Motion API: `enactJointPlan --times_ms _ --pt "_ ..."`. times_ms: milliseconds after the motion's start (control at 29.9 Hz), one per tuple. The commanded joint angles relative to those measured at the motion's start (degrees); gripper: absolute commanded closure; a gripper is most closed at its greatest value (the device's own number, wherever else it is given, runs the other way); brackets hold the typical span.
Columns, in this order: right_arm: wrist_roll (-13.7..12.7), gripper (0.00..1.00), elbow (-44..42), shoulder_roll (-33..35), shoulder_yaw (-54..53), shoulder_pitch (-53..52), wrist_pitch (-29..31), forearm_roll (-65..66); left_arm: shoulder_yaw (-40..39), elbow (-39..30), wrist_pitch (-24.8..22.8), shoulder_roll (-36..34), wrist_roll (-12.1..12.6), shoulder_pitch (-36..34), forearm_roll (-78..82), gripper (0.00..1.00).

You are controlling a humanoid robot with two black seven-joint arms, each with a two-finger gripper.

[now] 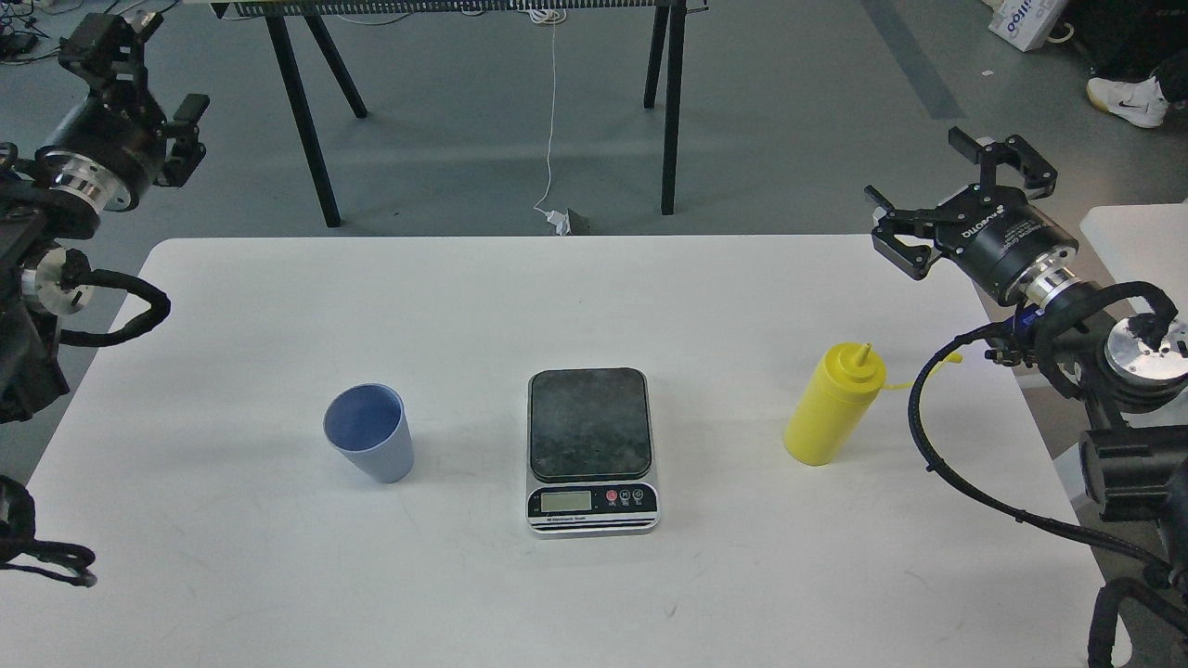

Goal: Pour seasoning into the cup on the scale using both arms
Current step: 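Raise the left gripper and swing it toward the blue cup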

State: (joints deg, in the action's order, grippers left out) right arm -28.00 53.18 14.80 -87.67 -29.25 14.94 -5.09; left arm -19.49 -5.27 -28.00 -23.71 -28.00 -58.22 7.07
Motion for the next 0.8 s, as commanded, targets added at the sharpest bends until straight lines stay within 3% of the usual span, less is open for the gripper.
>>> enactJointPlan --times_ms 0,201,569,770 --pt "0.00 0.01 -0.01 -0.13 0.04 -0.01 0.00 0.00 -1.87 0.00 0.00 -0.19 0.00 0.57 -0.66 0.07" --pt "0.00 0.01 0.08 0.05 -0.22 0.16 0.00 0.00 -2.21 0.00 0.00 -0.02 0.00 -0.14 -0.92 0.00" --pt "0.00 0.01 0.25 0.05 -0.93 0.16 0.09 -0.18 -0.64 0.53 0.00 0.07 0.00 0.57 -0.66 0.00" --pt "0.00 0.01 0.34 -0.04 -1.54 0.16 0.18 -0.18 2.07 0.53 0.00 -3.69 0.00 0.13 2.49 0.00"
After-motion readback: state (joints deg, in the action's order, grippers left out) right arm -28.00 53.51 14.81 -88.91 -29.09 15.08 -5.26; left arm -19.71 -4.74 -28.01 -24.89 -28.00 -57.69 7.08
